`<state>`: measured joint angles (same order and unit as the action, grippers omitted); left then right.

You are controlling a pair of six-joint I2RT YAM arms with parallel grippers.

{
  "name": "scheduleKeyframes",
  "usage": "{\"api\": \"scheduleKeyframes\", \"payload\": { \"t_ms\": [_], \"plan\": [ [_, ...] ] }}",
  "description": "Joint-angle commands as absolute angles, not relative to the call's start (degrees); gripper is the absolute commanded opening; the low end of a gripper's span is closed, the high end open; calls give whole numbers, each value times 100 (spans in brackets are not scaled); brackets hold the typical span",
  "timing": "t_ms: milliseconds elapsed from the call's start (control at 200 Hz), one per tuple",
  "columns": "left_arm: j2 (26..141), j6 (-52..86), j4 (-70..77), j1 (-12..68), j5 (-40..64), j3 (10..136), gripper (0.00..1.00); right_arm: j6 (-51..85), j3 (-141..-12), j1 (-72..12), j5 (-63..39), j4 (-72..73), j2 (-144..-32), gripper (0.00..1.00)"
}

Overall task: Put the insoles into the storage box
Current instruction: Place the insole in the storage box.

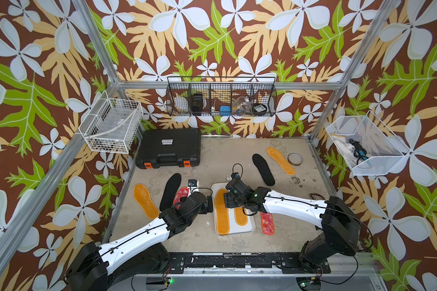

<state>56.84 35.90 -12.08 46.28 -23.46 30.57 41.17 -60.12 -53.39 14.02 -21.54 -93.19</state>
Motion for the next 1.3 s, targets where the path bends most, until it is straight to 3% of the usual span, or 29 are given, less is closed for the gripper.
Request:
{"api": "scheduleKeyframes", "payload": {
  "t_ms": [0,525,811,1191,1296],
  "plan": [
    [5695,3557,-1117,4623,-2295,3028,100,4172,-6033,-5344,2005,-2705,-9605,80],
    [5576,3547,-1222,4623,-2320,3042,100,4390,-6236,-5304,1850,-2303,-10773,77],
    [5590,3521,-1187,4623,-2317,3019,100,4513,-6137,-5317,1828,-2446,-10427,65],
    [5687,3507,-1122,4623,-2301,3049,100,4720,-5905,-5353,1829,-2689,-10089,66],
    [5687,3515,-1138,4618,-2298,3074,100,4739,-5985,-5353,1828,-2733,-10173,71]
  ]
}}
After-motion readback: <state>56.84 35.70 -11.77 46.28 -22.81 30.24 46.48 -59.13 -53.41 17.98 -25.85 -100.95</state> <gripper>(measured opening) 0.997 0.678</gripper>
